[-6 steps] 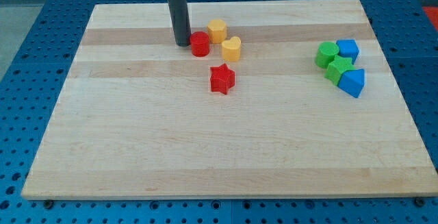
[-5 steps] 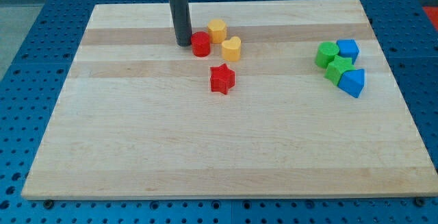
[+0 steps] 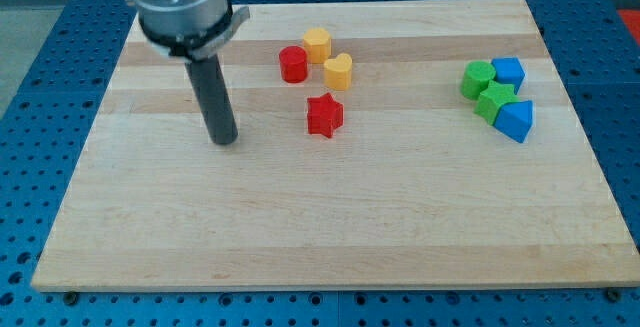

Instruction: Push the red star closer to the red circle

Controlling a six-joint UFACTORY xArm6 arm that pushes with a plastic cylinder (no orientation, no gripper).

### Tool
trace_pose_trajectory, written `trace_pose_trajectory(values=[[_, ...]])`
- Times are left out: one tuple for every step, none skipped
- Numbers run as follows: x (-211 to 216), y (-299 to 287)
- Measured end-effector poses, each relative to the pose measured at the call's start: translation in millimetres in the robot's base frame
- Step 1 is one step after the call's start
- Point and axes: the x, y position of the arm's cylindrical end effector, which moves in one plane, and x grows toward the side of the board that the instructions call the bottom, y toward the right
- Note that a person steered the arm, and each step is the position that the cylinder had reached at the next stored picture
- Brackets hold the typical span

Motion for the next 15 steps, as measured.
trace_pose_trajectory(values=[[32,32],[40,89],[32,121],[19,145],[1,152],[-17,152],[-23,141],[-24,120],[-24,104],[-27,103],[-34,103],[-42,103],[-47,103],[-48,100],[-48,95]])
